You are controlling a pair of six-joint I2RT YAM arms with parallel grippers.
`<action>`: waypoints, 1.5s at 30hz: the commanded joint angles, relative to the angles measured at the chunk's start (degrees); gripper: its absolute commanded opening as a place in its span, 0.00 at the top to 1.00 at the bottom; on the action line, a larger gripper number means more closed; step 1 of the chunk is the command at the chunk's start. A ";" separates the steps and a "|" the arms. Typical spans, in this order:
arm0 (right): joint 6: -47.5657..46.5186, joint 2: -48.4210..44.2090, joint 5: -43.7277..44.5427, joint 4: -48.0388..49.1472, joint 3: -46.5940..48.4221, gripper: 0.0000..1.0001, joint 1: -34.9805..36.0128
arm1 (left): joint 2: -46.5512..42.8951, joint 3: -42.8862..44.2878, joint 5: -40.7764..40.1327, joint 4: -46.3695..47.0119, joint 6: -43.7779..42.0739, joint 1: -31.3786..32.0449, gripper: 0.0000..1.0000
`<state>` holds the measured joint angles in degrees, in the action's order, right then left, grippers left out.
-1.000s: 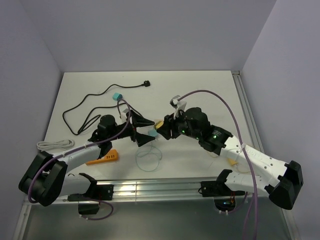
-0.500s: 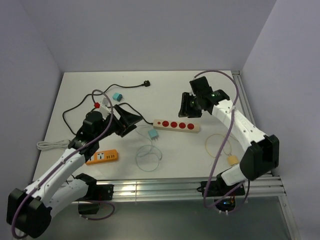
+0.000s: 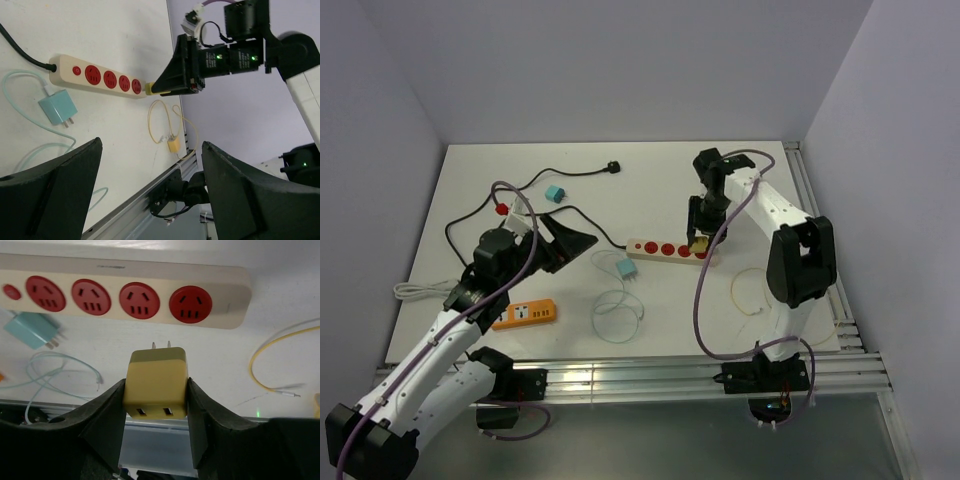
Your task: Insert the plug
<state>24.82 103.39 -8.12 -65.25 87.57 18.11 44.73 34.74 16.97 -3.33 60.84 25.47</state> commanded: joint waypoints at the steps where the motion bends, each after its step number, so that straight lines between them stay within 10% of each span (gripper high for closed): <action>1: -0.74 2.51 0.03 -5.76 3.92 1.00 -0.97 | -1.84 1.02 1.14 -0.09 -2.82 0.45 0.15; 45: -5.48 9.37 -2.34 -0.49 1.82 1.00 -5.36 | -1.75 2.26 1.22 0.70 -2.74 6.96 0.16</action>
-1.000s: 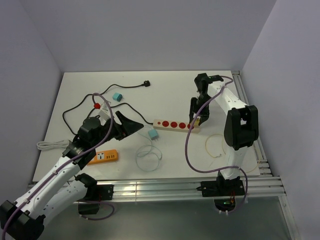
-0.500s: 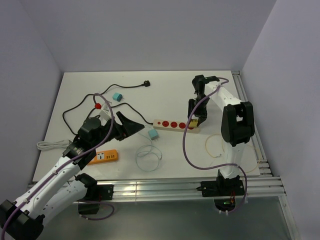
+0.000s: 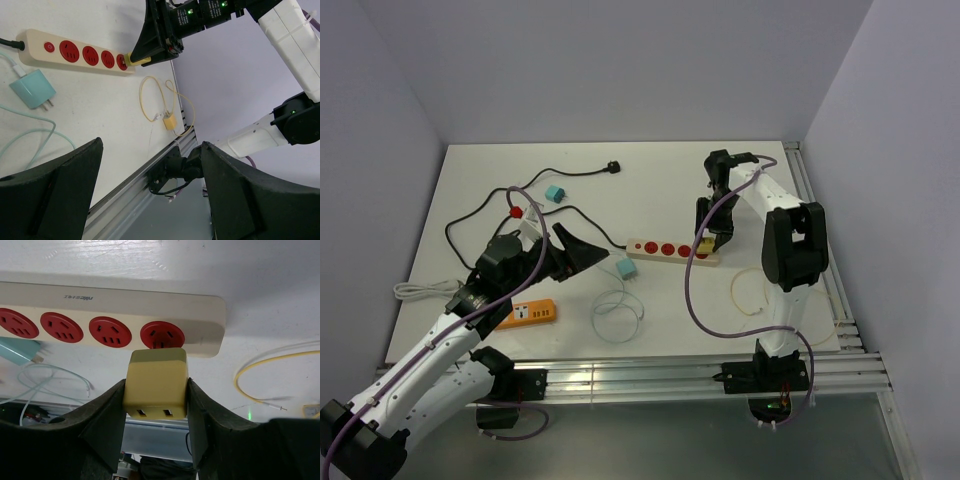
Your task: Insert the plug
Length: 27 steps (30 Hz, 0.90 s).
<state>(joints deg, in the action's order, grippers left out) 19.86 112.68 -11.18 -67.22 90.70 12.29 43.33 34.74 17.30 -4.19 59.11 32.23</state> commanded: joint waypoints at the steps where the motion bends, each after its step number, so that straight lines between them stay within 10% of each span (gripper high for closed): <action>1: -0.52 -0.27 0.72 1.48 -1.83 1.00 0.62 | -0.35 2.26 0.89 1.46 -1.02 0.29 0.16; 27: 0.79 -6.68 -3.38 0.16 -1.31 1.00 2.72 | 0.17 2.26 0.02 1.19 -2.42 0.29 0.16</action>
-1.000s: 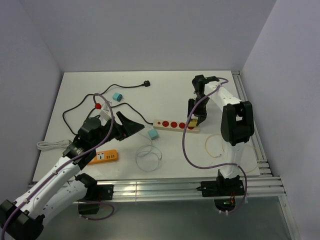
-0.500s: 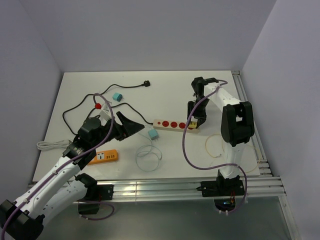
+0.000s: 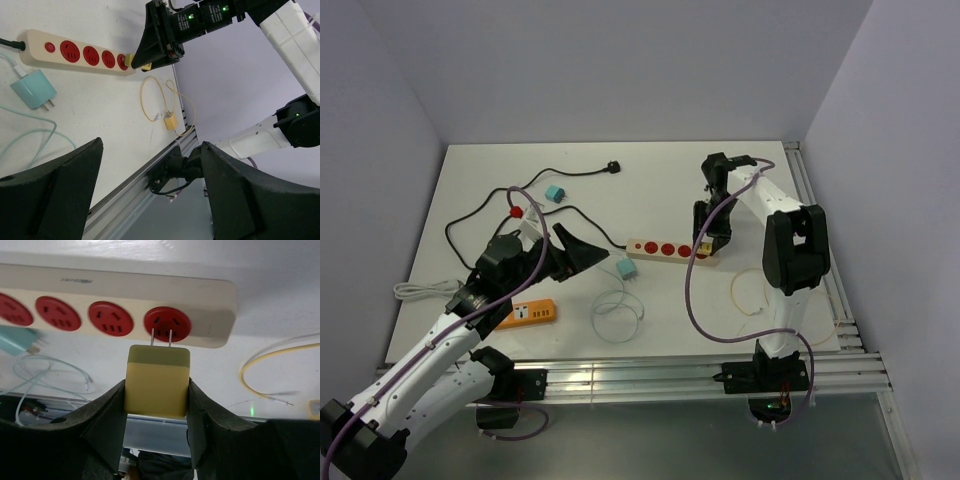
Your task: Insert the plug
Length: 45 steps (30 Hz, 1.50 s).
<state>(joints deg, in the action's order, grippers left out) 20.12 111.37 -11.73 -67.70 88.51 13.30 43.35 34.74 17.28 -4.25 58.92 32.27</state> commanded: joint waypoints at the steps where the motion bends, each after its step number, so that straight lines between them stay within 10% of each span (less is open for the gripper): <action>1: 0.53 -7.46 -5.21 0.99 0.70 1.00 2.51 | -0.02 2.09 0.56 1.87 -2.66 0.25 0.16; 20: 7.74 -27.70 -48.63 20.15 -14.24 1.00 20.18 | -13.39 -12.42 14.17 41.06 -11.72 1.56 0.18; 45: 22.51 -35.08 -54.63 34.13 -15.65 1.00 25.72 | -3.54 -3.63 8.39 30.26 -30.79 15.63 0.14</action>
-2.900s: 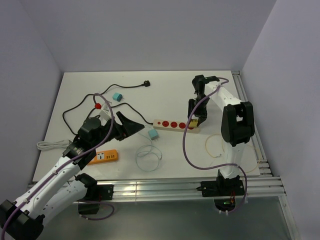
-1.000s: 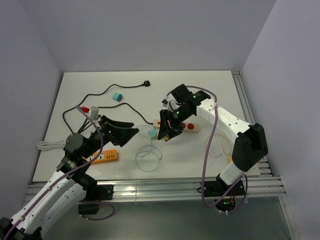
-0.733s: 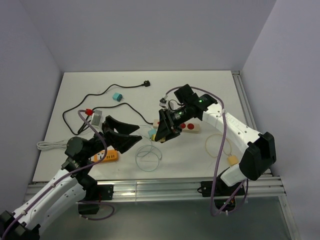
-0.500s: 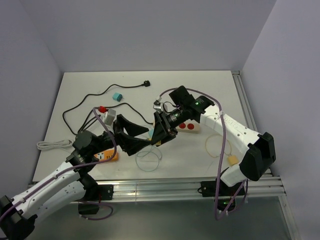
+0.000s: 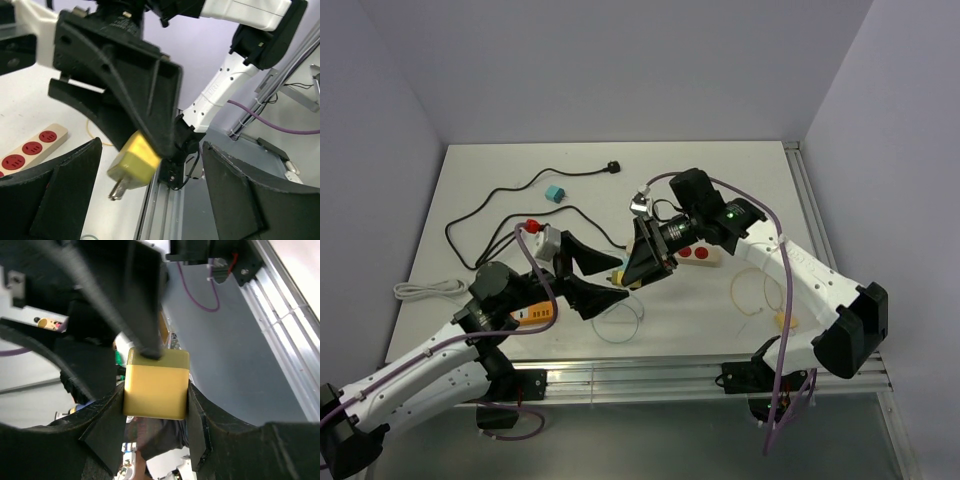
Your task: Insert the plug
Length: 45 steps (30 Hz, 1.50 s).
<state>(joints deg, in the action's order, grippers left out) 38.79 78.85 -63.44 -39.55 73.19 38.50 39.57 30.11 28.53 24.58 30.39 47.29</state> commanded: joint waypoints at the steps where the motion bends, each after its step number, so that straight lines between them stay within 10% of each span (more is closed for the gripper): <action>1: 3.32 -2.56 -2.74 4.67 0.02 1.00 0.52 | 0.42 0.92 -3.31 1.87 -2.35 0.79 0.13; 12: 6.83 -3.88 -1.43 8.70 -0.15 1.00 0.61 | 3.76 0.83 -3.92 3.20 -2.88 2.63 0.22; 22: 9.56 -5.99 9.90 10.46 0.02 1.00 0.70 | 4.72 2.24 -13.41 -0.76 0.28 2.72 0.80; 32: 7.63 -6.69 18.70 11.16 -0.51 1.00 1.31 | 3.15 -0.22 -16.50 1.70 0.28 2.72 1.00; 45: 5.51 -6.43 19.49 8.27 1.69 0.55 1.31 | 0.68 -1.19 -15.88 1.61 -1.48 2.72 1.00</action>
<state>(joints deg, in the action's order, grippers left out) 48.36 73.82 -46.72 -30.92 72.18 40.03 42.37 28.71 14.13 23.00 28.08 50.09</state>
